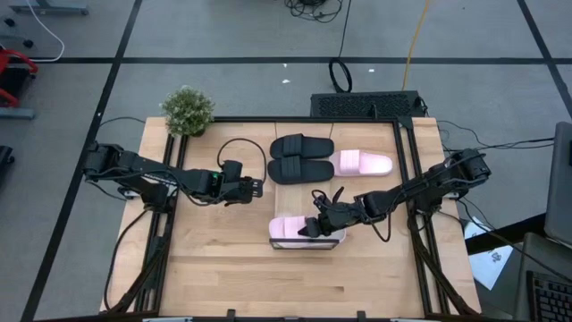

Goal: Pick and place slides into the shelf
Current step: Put the bottom pink slide on the shelf, then put the pink slide on the shelf

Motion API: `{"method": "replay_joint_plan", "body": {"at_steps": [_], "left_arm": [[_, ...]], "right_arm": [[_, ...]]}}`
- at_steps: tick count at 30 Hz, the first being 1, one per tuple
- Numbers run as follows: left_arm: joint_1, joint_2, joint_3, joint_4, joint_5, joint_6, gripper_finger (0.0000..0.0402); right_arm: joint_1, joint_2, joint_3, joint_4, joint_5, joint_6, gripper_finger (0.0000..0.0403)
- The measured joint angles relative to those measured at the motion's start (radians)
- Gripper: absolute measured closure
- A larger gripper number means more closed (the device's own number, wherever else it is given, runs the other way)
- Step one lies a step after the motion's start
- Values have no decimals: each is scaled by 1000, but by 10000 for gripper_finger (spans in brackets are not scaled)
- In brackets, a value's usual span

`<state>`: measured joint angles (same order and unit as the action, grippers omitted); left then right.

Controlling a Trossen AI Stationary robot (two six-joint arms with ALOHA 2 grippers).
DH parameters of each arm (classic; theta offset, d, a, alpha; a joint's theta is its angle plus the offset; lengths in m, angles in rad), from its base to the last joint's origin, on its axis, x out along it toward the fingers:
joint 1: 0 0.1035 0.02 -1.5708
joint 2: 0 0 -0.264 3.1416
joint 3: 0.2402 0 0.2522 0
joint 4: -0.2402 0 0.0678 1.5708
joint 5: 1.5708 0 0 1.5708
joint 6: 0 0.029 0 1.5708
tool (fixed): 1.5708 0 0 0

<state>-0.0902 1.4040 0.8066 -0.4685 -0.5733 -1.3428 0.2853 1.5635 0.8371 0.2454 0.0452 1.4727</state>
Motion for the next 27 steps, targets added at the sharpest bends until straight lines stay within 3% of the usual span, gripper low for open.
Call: {"method": "replay_joint_plan", "body": {"at_steps": [21,27], "left_arm": [[0,0,0,0,0,14,272],[0,0,0,-1,0,26,272]], "right_arm": [[-23,-9,0,-46,-84,2,273],[-30,-86,-13,-169,-102,4,273]]}}
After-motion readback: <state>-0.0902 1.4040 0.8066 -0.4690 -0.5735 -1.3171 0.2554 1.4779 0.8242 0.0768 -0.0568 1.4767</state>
